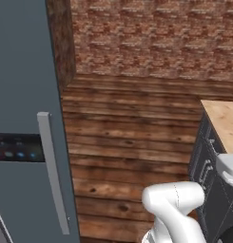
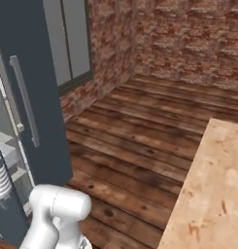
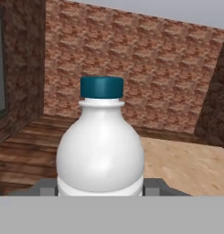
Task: Take the bottled waters from the counter and place them in the freezer to freeze. Close the freezer door after placing the bottles.
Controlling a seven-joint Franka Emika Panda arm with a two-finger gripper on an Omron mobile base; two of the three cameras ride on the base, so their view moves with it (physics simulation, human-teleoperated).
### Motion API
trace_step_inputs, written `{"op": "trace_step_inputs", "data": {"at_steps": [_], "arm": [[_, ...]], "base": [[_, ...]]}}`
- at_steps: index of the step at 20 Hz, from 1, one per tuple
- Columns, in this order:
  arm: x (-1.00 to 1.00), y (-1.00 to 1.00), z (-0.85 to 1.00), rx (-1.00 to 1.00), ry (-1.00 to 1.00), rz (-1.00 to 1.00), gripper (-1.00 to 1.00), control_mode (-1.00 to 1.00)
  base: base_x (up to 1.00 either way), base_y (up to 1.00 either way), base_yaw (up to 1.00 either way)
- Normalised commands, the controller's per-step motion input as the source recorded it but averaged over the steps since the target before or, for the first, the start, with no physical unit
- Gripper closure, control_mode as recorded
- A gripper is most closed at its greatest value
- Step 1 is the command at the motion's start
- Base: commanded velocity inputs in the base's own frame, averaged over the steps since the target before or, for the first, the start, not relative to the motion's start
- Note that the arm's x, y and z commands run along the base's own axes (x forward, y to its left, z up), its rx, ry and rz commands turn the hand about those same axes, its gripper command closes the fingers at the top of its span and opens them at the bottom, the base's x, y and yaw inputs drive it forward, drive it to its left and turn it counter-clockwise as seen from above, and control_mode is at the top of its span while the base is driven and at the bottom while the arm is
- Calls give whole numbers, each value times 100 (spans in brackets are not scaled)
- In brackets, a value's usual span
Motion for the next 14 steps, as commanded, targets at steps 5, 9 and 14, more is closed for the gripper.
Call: {"op": "trace_step_inputs", "data": {"at_steps": [5, 9, 14], "arm": [[0, 0, 0, 0, 0, 0, 100, 100], [0, 0, 0, 0, 0, 0, 100, 100], [0, 0, 0, 0, 0, 0, 100, 100]], "base": [[99, -15, 0], [99, -30, 4], [92, -16, 17]]}}
